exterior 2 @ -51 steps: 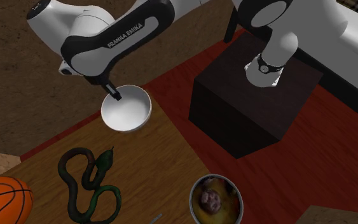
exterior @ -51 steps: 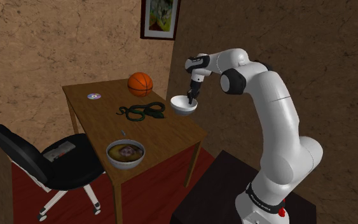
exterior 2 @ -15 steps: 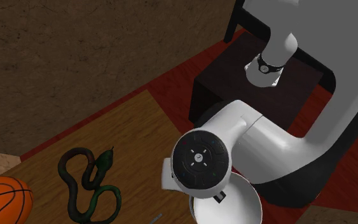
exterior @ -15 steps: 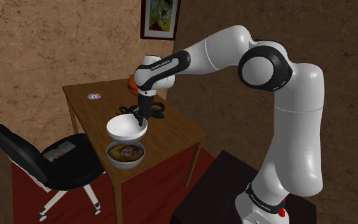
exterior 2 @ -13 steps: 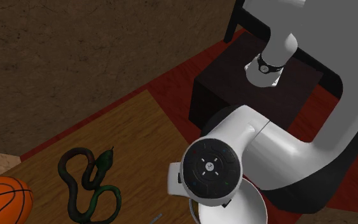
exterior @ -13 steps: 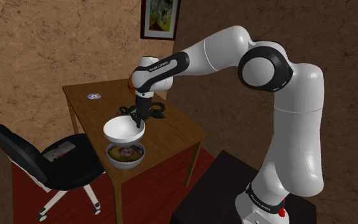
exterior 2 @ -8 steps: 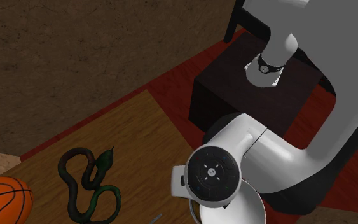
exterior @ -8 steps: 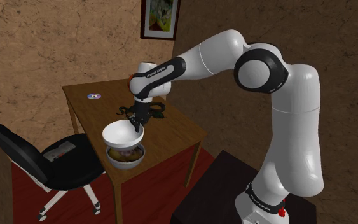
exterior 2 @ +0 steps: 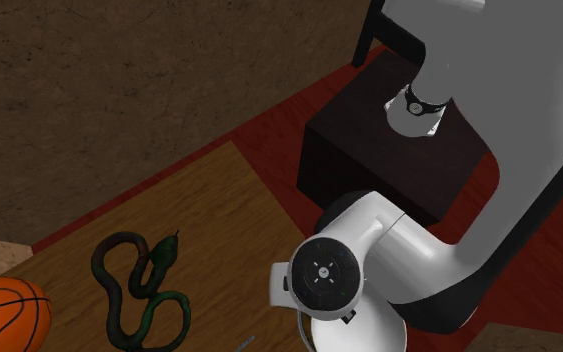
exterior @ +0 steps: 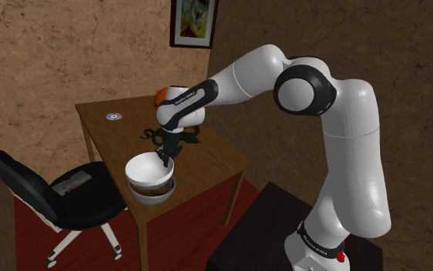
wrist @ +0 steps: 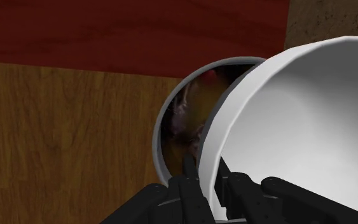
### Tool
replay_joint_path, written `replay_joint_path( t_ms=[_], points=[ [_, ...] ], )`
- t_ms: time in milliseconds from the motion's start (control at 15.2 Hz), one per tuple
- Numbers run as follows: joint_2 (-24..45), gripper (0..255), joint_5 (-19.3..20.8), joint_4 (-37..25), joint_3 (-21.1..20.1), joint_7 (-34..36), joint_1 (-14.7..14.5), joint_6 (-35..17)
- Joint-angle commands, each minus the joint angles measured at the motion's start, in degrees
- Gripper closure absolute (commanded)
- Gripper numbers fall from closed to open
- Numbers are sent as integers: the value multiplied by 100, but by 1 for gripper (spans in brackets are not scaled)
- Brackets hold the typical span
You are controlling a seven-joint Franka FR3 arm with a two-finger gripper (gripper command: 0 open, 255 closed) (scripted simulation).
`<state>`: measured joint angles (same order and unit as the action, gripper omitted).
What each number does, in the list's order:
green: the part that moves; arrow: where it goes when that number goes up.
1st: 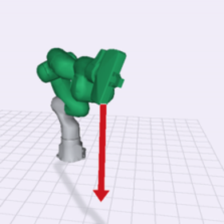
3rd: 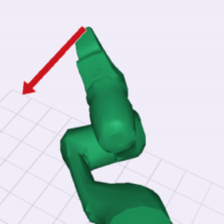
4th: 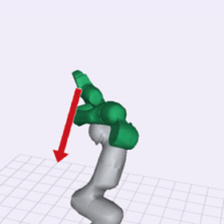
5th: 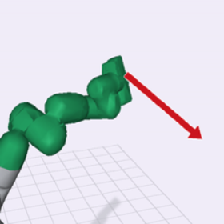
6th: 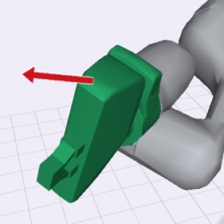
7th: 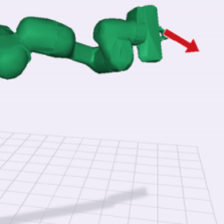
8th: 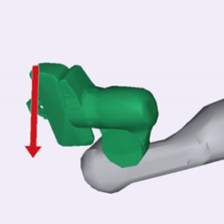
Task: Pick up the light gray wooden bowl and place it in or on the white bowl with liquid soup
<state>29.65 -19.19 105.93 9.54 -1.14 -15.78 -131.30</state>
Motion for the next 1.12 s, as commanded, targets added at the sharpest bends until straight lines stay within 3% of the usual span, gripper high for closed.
replay_joint_path(
  t_ms=[0,594,660,1056],
  points=[
    [113,255,-42,-4,-26,-32,9,-113],
    [187,255,-70,-5,-41,-59,17,-184],
    [188,0,-70,-7,-42,-56,15,-183],
    [63,0,-23,-20,-8,-30,16,-46]
  ],
)
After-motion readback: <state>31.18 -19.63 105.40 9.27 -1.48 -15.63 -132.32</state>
